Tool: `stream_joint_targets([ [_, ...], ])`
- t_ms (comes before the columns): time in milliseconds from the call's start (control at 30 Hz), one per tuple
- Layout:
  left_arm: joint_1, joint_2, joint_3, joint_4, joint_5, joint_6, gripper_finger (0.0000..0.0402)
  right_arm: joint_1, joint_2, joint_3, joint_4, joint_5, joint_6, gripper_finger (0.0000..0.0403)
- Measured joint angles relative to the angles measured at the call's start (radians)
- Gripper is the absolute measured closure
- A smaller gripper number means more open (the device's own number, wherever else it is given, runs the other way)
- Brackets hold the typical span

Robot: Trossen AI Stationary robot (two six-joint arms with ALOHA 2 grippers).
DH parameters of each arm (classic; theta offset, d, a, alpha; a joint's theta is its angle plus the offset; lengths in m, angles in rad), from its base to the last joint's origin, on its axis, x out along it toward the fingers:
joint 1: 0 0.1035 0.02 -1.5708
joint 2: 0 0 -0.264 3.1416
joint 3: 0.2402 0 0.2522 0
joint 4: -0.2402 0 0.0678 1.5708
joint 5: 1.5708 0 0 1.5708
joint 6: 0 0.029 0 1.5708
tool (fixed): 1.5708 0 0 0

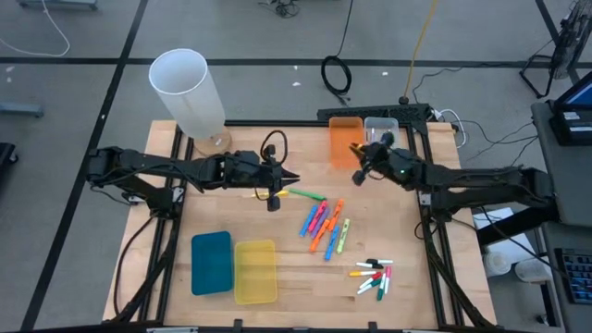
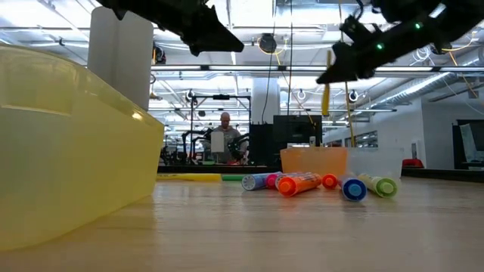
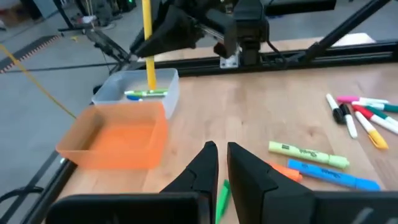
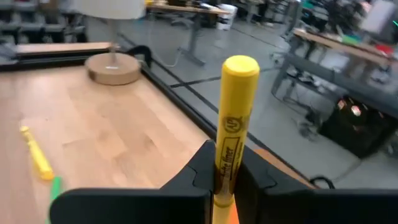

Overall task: Pick & Place Markers
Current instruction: Put the bottom yellow pen into the orange bin

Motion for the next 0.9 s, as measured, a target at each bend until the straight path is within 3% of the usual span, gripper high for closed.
stream_joint_targets([
  [167,0.0,0.0,0.0,0.027,-0.007,0.001,0.036,-0.052,-0.079,-0.096,0.064,-0.003,0.044,0.0384],
  [300,0.004,0.0,0.0,0.028,-0.008,0.008,0.036,-0.107,-0.054,-0.123,0.131,-0.016,0.047,0.0384],
  [700,0.029,0.0,0.0,0.033,-0.01,-0.003,0.036,-0.359,0.292,-0.125,0.39,-0.267,0.104,0.0384],
  [900,0.028,0.0,0.0,0.012,-0.009,-0.044,0.036,-0.372,0.432,-0.125,0.545,-0.264,0.107,0.0364],
])
